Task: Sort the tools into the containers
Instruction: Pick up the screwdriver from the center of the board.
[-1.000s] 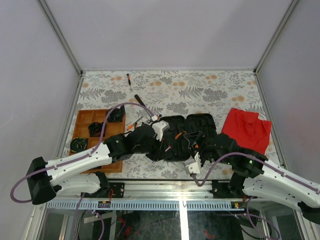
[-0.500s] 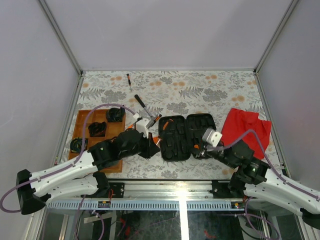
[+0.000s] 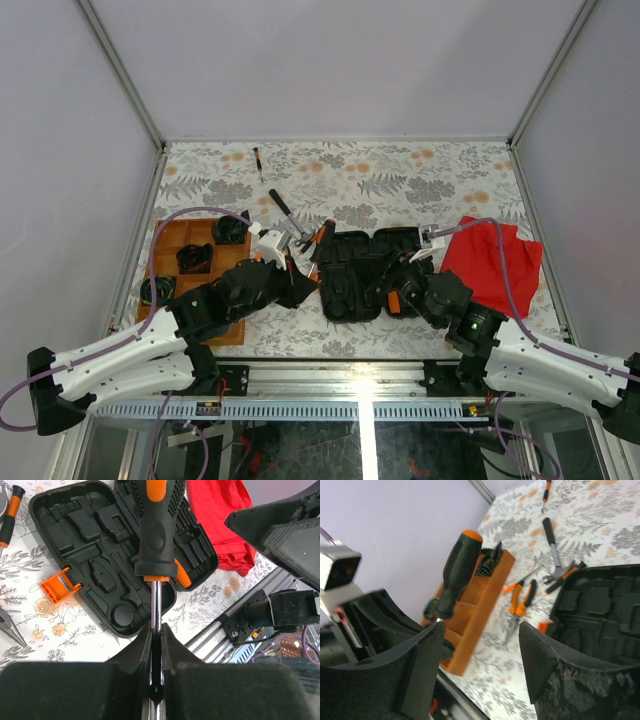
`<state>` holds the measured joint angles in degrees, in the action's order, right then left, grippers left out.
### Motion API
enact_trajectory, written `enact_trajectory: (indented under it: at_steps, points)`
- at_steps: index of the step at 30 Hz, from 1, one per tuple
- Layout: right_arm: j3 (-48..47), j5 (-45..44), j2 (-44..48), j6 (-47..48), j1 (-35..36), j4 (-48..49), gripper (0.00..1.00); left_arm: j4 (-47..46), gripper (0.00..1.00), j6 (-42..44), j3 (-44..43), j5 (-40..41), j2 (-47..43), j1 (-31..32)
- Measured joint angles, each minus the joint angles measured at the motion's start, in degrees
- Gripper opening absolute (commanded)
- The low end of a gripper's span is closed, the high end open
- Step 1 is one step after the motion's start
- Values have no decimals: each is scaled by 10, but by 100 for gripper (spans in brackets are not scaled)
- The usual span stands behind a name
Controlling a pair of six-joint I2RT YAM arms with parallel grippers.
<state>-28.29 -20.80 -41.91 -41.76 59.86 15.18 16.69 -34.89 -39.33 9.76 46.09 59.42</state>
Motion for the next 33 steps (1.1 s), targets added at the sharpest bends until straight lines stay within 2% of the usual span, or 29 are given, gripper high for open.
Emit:
enact_trajectory:
  at_steps: [7, 10, 22, 28, 33]
  points:
    - [37, -12, -51, -103, 0, 134, 72, -28, 0, -10, 12, 5, 3, 0]
    - [31, -10, -82, -121, 0, 156, 75, -42, 0, -14, 14, -2, 9, 0]
    - [19, -24, -147, -170, 0, 226, 74, -85, 0, -29, 31, -38, 11, 0]
    - [16, -28, -177, -174, 0, 265, 63, -94, 0, -30, 41, -59, 11, 0]
    - [5, -36, -201, -174, 0, 275, 44, -98, 0, -33, 45, -66, 5, 0]
